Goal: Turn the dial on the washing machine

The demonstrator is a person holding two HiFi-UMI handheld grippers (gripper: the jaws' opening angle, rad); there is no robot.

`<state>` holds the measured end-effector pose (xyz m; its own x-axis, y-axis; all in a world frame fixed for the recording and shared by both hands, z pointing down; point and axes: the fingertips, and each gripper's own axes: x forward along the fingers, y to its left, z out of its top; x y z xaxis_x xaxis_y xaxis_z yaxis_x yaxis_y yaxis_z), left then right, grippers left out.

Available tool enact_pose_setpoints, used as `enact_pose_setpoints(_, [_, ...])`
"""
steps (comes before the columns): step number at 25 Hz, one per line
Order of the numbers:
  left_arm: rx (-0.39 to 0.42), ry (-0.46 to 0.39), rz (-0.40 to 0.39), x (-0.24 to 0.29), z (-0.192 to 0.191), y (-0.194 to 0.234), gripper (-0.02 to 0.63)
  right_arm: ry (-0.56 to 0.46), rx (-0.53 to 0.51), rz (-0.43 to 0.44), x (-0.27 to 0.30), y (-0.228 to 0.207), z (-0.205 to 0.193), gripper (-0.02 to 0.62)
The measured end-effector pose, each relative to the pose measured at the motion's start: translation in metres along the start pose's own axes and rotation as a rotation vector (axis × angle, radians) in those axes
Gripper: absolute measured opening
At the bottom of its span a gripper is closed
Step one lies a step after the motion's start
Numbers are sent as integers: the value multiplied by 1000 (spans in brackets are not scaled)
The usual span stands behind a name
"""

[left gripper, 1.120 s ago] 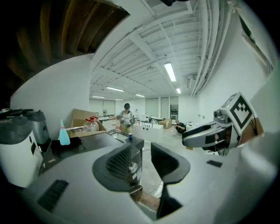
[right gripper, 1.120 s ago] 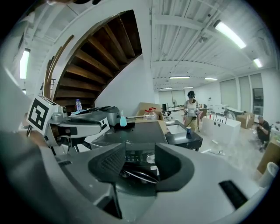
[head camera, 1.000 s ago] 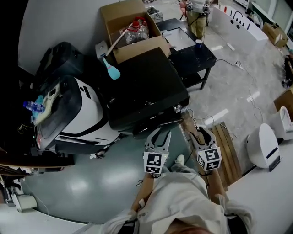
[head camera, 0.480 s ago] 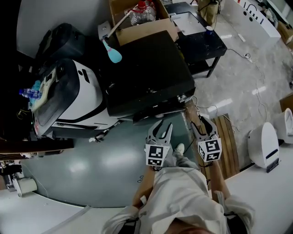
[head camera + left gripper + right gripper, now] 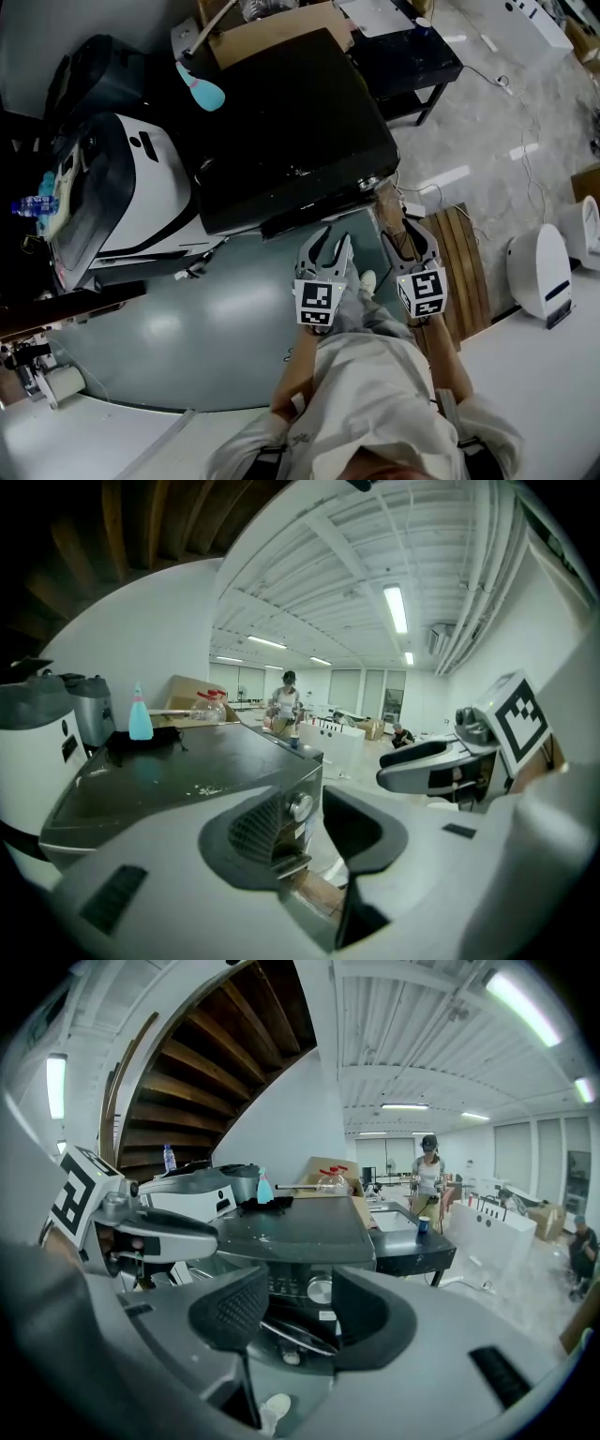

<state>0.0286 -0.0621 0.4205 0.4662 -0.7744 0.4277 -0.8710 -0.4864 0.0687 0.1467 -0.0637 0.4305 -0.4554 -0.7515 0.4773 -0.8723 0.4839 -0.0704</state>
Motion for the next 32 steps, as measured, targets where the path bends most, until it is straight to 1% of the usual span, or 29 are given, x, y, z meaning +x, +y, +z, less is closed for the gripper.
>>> enact_pose_setpoints(7, [-23,40,-38,31,-20,10,141,45,14,-39,35,-19,-19,209])
enact_pose_setpoints(15, [-37,77,-58,49,-47,21,137,76,13,-57,69,-23,-42,209])
enact_pose_setpoints(26, [-37,99,-50,68,-72,38,129,91,-13,-54,107,-19,-59,210])
enact_pose_setpoints(32, [-52,103,-41,76,-82,43,127,89,-20,-64,126,-23,-64,235])
